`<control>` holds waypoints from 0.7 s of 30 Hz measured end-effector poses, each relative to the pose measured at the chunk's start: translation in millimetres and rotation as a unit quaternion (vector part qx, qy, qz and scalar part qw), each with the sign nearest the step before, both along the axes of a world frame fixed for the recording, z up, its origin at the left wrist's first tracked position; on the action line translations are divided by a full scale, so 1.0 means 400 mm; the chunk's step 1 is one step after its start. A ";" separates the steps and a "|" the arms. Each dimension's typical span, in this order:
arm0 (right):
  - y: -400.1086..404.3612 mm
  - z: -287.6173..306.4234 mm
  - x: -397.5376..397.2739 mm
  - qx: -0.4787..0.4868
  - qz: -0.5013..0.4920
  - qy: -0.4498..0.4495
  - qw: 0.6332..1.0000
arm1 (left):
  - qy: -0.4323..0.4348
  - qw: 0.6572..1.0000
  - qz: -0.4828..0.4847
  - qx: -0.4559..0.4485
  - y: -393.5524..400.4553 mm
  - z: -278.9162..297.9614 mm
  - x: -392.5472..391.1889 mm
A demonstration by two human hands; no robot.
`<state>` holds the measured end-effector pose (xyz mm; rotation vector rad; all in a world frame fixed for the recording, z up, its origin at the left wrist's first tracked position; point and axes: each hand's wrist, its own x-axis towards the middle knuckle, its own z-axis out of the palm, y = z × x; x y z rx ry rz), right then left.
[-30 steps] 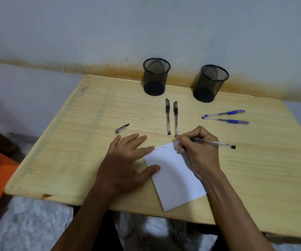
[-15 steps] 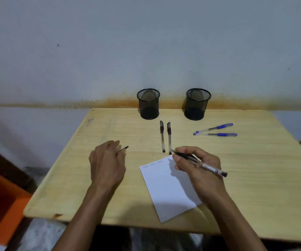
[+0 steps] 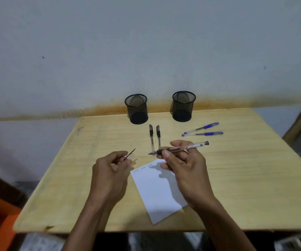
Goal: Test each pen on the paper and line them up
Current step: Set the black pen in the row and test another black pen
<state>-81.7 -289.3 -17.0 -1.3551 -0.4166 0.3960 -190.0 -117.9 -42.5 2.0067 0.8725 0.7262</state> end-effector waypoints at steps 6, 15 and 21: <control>0.011 0.014 -0.002 -0.039 -0.006 -0.108 0.993 | -0.074 0.995 -0.042 -0.046 -0.056 0.027 -0.015; 0.008 0.023 -0.018 -0.076 0.015 -0.153 0.985 | -0.082 0.993 -0.086 -0.015 -0.084 0.059 -0.033; -0.005 0.024 -0.027 -0.042 0.019 -0.176 0.983 | -0.086 0.990 -0.109 0.009 -0.091 0.075 -0.041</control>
